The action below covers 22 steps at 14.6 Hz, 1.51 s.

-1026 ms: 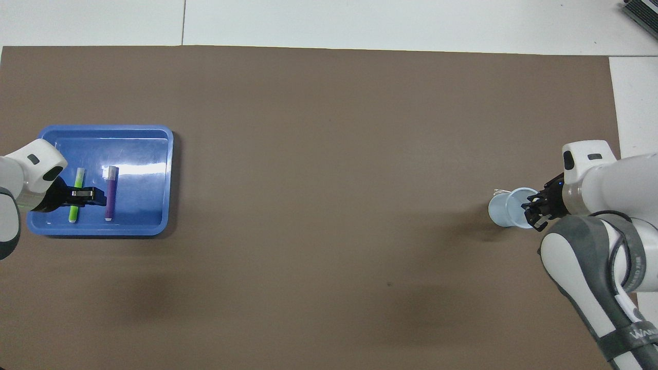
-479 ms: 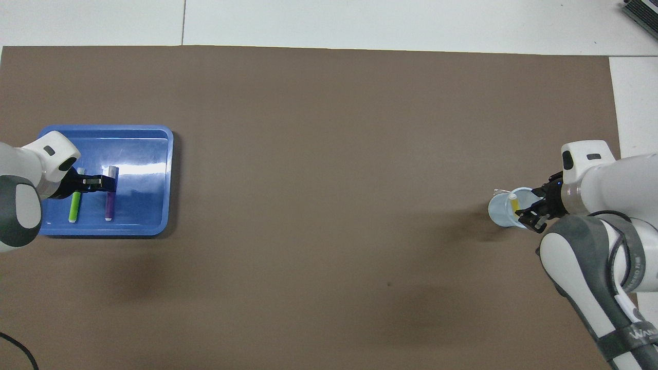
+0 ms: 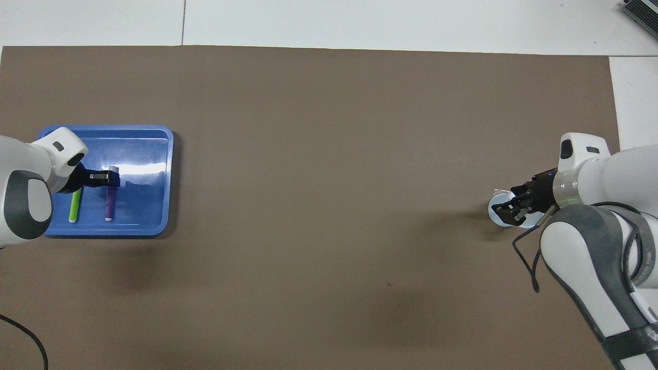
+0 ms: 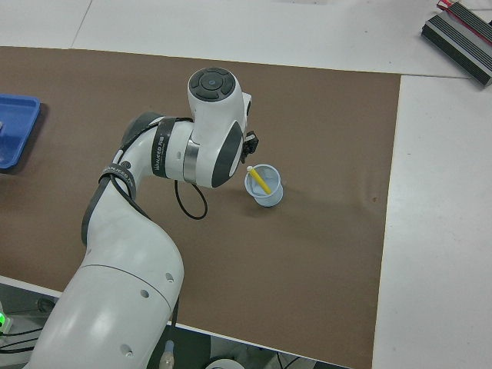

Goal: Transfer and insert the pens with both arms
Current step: 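Release the yellow pen with the right gripper while the left gripper reaches purple pen, then grasp the purple pen with the left gripper while the right gripper moves inward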

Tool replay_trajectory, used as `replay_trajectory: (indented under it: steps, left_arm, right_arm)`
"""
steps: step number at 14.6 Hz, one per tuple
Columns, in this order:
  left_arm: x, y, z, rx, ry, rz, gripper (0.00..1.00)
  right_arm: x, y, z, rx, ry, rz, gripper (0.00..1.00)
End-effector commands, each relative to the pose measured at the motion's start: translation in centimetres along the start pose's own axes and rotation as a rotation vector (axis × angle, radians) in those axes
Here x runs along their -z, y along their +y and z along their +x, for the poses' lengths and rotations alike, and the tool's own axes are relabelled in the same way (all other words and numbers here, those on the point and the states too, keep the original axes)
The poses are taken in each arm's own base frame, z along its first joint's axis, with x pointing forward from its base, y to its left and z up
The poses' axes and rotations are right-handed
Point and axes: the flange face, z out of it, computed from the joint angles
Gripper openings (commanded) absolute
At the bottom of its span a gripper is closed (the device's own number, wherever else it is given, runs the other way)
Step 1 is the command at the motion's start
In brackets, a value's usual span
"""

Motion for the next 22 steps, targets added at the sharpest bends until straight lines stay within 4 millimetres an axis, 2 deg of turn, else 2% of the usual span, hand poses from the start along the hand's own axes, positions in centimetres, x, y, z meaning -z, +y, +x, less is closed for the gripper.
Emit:
replay_trajectory:
  steps: [1,4,6,7,9,11,13,18,22]
  left_arm:
    - [-0.8,0.1,0.3,-0.018,0.004,0.016,0.61]
    - [-1.4,0.2,-0.2,-0.020,-0.004,0.015,0.59]
    - [-1.7,0.2,-0.4,-0.017,-0.010,0.014,0.45]
    - [-1.9,0.2,-0.7,-0.016,-0.017,0.013,0.33]
    - [-2.5,0.3,-1.6,-0.031,-0.039,0.019,0.28]
    - [-3.0,0.4,-2.2,-0.052,-0.059,0.037,0.26]
    - [-3.0,0.4,-2.2,-0.046,-0.054,0.037,0.02]
    - [-2.1,0.2,-1.5,-0.009,-0.070,0.039,0.00]
    - [1.7,0.3,0.8,0.052,-0.139,0.033,0.00]
  right_arm:
    - [0.2,-0.9,0.6,-0.135,0.028,0.080,0.62]
    - [0.0,-3.0,1.6,-0.270,0.053,0.179,0.62]
    - [0.0,-4.7,2.6,-0.354,0.063,0.228,0.62]
    - [-0.2,-5.7,3.2,-0.390,0.065,0.247,0.62]
    - [-0.5,-8.5,4.7,-0.478,0.062,0.289,0.62]
    - [-0.3,-9.8,5.6,-0.576,0.078,0.364,0.63]
    - [0.6,-11.2,7.2,-0.636,0.141,0.433,0.63]
    - [2.9,-16.5,11.7,-0.828,0.227,0.550,0.64]
    - [3.3,-20.3,14.2,-0.937,0.267,0.581,0.64]
